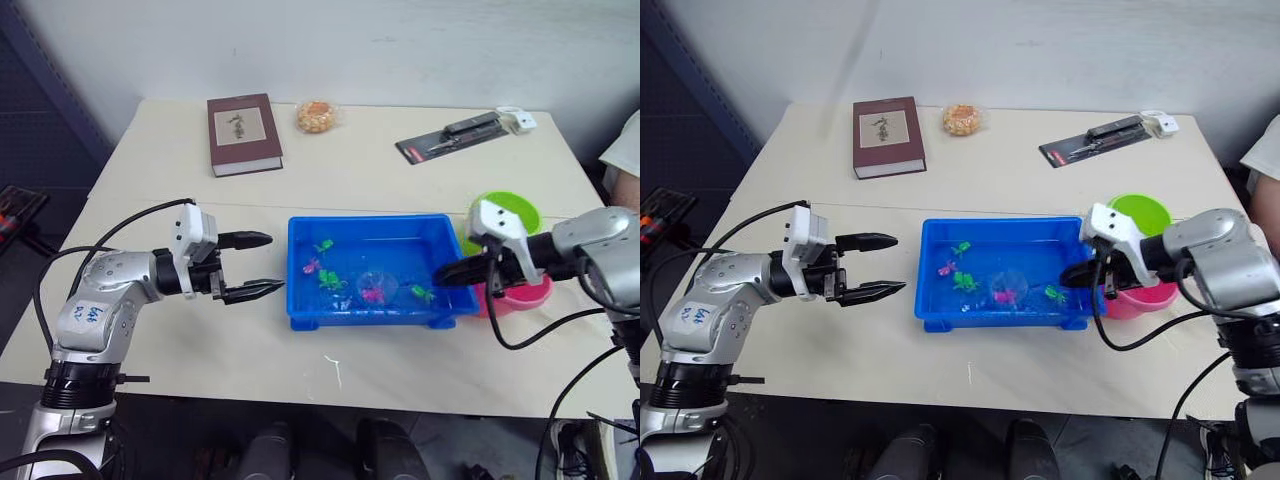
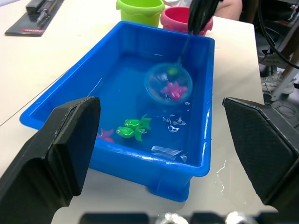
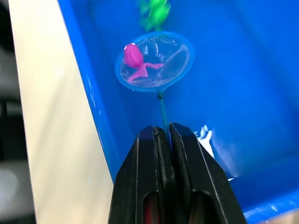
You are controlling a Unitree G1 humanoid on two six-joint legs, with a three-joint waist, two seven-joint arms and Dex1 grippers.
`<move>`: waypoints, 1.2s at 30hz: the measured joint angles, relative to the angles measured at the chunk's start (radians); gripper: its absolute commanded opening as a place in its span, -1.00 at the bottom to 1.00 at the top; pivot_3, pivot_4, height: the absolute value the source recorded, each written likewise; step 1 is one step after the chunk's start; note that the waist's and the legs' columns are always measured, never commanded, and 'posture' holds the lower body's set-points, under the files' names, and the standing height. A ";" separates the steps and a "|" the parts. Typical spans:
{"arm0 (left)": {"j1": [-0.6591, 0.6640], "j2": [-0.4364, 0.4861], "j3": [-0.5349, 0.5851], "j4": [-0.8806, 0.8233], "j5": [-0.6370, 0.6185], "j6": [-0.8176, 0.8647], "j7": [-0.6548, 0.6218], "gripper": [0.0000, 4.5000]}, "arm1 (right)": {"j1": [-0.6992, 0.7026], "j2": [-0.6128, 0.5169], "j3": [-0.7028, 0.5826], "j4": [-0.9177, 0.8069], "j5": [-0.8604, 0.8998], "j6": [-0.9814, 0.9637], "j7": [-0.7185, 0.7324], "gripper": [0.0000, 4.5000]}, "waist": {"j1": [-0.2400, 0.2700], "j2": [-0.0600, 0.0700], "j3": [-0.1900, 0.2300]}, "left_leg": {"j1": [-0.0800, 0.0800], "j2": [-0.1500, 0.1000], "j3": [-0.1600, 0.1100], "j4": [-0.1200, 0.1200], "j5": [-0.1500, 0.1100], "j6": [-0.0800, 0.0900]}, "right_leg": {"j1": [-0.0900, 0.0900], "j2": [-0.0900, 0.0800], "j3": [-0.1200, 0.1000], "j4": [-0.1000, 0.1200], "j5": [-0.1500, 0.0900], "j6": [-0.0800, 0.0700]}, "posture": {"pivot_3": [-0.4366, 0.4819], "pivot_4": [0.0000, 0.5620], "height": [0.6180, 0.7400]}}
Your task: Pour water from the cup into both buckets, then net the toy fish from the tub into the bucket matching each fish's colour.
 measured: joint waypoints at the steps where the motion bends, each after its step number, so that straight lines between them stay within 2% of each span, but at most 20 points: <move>1: 0.000 0.004 0.000 0.000 -0.001 -0.001 -0.010 1.00 | 0.011 0.009 -0.047 -0.001 0.029 0.016 -0.021 -1.00 | 0.000 0.000 0.000 | 0.000 0.000 0.000 0.000 0.000 0.000 | 0.000 0.000 0.000 0.000 0.000 0.000 | -0.05 -0.47 0.97; 9: -0.089 0.006 -0.016 0.010 -0.008 -0.005 -0.058 1.00 | 0.241 -0.030 -0.277 -0.085 0.112 0.067 -0.133 -1.00 | 0.015 0.000 0.000 | 0.000 -0.001 0.001 0.000 0.000 0.000 | 0.000 0.000 0.001 0.000 0.000 0.000 | -0.05 -0.47 0.97; 19: -0.201 -0.087 -0.074 0.024 -0.041 0.063 -0.040 1.00 | 0.552 -0.032 -0.637 -0.337 0.248 0.242 -0.277 -1.00 | 0.025 0.000 0.000 | 0.000 -0.001 0.001 0.001 0.000 0.000 | 0.000 0.000 0.001 0.001 0.000 0.000 | -0.05 -0.47 0.97; 23: -0.215 -0.117 -0.090 0.046 -0.042 0.069 -0.040 1.00 | 0.672 -0.003 -0.824 -0.402 0.258 0.274 -0.332 -1.00 | 0.026 0.000 0.000 | 0.000 -0.001 0.001 0.001 0.000 0.000 | 0.001 0.001 0.001 0.001 0.000 0.000 | -0.05 -0.47 0.97; 27: -0.223 -0.141 -0.100 0.075 -0.041 0.051 -0.046 1.00 | 0.778 0.084 -0.977 -0.449 0.253 0.262 -0.405 -1.00 | 0.026 0.000 0.000 | 0.001 -0.001 0.001 0.001 0.000 0.000 | 0.001 0.001 0.001 0.001 0.000 0.000 | -0.05 -0.47 0.97; 30: -0.223 -0.159 -0.108 0.088 -0.041 0.030 -0.056 1.00 | 0.854 0.148 -1.032 -0.470 0.235 0.210 -0.449 -1.00 | 0.025 0.000 0.000 | 0.001 -0.001 0.002 0.001 0.000 0.000 | 0.001 0.001 0.002 0.001 0.000 0.000 | -0.05 -0.47 0.97; 33: -0.223 -0.170 -0.116 0.094 -0.041 0.021 -0.057 1.00 | 0.945 0.168 -1.015 -0.470 0.144 0.088 -0.487 -1.00 | 0.024 0.000 0.000 | 0.002 -0.001 0.003 0.000 0.000 0.000 | 0.001 0.001 0.004 0.002 0.000 0.000 | -0.05 -0.47 0.97; 36: -0.223 -0.181 -0.120 0.110 -0.039 0.013 -0.057 1.00 | 0.974 0.206 -0.978 -0.465 0.055 -0.076 -0.534 -1.00 | 0.020 0.000 0.000 | 0.005 0.000 0.006 0.000 0.000 0.000 | 0.001 0.002 0.007 0.002 0.000 0.000 | -0.05 -0.47 0.97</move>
